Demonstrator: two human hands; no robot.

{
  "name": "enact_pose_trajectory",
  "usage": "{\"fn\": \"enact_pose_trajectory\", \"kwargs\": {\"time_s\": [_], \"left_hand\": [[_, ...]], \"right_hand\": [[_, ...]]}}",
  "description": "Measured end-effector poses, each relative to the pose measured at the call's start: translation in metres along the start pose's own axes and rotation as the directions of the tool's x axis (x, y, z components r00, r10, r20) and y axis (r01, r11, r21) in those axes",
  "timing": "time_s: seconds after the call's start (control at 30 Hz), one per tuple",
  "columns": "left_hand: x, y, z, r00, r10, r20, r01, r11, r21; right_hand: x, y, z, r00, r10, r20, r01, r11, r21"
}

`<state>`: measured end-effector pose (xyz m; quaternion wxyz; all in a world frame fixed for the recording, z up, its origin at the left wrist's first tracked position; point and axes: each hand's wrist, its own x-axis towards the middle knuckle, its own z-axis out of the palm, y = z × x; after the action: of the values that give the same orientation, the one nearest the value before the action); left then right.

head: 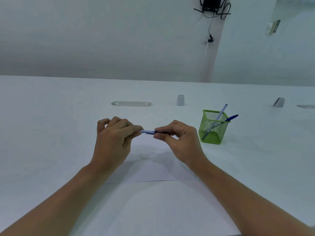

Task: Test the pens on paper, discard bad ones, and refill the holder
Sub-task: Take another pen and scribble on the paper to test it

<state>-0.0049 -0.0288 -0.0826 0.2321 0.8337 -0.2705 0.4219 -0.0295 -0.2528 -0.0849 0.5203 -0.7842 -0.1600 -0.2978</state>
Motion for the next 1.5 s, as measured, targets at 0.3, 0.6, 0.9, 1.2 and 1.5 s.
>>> {"fn": "enact_pose_trajectory", "kwargs": {"time_s": [0.3,0.6,0.9,1.2,1.5], "left_hand": [[0.003,0.020,0.006,0.999,0.044,0.032,-0.040,0.991,-0.127],[0.000,0.025,0.012,0.994,0.008,0.105,0.015,0.976,-0.216],[-0.010,0.021,0.017,0.746,0.194,0.637,0.049,0.938,-0.343],[-0.003,0.013,0.010,0.641,0.158,0.751,0.193,0.914,-0.357],[0.003,0.011,0.003,0.613,0.134,0.778,0.260,0.896,-0.359]], "right_hand": [[0.002,-0.019,0.009,0.971,0.191,0.141,-0.232,0.886,0.401],[0.003,-0.015,0.001,0.920,0.315,0.231,-0.379,0.866,0.326],[0.022,0.023,-0.041,0.935,0.257,-0.245,-0.218,0.960,0.174],[0.029,0.041,-0.031,0.941,0.331,-0.065,-0.314,0.931,0.187],[0.036,0.055,-0.033,0.864,0.487,0.126,-0.502,0.845,0.181]]}}
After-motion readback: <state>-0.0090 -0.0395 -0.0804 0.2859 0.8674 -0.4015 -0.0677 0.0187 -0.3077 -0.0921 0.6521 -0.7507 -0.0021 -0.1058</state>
